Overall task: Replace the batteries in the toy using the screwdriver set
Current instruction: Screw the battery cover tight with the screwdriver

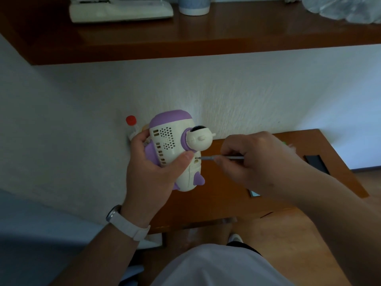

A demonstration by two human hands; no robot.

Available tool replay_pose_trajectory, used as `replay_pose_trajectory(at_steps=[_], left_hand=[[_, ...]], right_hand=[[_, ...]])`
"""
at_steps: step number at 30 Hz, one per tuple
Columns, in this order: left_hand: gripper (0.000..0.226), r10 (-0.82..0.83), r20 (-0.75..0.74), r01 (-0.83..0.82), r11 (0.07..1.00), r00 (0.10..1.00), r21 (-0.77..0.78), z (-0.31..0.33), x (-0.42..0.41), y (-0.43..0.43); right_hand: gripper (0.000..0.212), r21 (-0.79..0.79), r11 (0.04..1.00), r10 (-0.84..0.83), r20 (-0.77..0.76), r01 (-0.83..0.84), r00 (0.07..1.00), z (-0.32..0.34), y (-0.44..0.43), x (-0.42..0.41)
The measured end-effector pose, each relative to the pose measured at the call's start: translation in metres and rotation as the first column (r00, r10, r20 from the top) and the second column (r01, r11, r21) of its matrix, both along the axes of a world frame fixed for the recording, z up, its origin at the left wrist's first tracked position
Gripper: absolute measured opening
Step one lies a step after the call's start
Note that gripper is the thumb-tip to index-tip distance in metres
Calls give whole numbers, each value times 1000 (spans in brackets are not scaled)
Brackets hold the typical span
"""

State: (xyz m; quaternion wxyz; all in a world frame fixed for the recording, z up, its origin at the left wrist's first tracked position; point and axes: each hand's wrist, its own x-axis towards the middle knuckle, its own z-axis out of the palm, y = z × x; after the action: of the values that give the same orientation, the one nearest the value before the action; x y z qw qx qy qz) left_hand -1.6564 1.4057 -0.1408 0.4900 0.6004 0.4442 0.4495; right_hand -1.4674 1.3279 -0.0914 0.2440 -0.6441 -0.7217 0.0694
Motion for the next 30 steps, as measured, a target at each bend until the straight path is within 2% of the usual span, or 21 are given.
replay_pose_trajectory(at_steps=[5,9,14,19,23,26,30], left_hand=[[70,-2,7,2,1000,1000,-20,-2,-1,1],[81,0,-13,-1,1000,1000,-20,-5,-2,1],[81,-5,-32,4,999,999,-36,-10,-2,2],[72,-3,-13,2,997,1000,-74,-16,1,6],[75,-3,-11,2,997,1000,-79,-18,3,8],[72,-5,-29,3,997,1000,-78,-21,4,8],[72,-9,-25,6,996,1000,-90,-24,6,8]], right_hand=[[16,-36,999,-31,47,33,998,3,1,-5],[22,-42,999,-10,52,13,999,4,2,-6],[30,-61,998,-2,18,3,1000,-2,9,-3],[10,-136,990,-21,59,29,998,-6,5,-2],[23,-111,994,-8,82,18,997,-8,3,-2],[27,-171,984,-21,157,48,987,-4,3,-1],[33,-165,986,13,83,1,996,-12,5,3]])
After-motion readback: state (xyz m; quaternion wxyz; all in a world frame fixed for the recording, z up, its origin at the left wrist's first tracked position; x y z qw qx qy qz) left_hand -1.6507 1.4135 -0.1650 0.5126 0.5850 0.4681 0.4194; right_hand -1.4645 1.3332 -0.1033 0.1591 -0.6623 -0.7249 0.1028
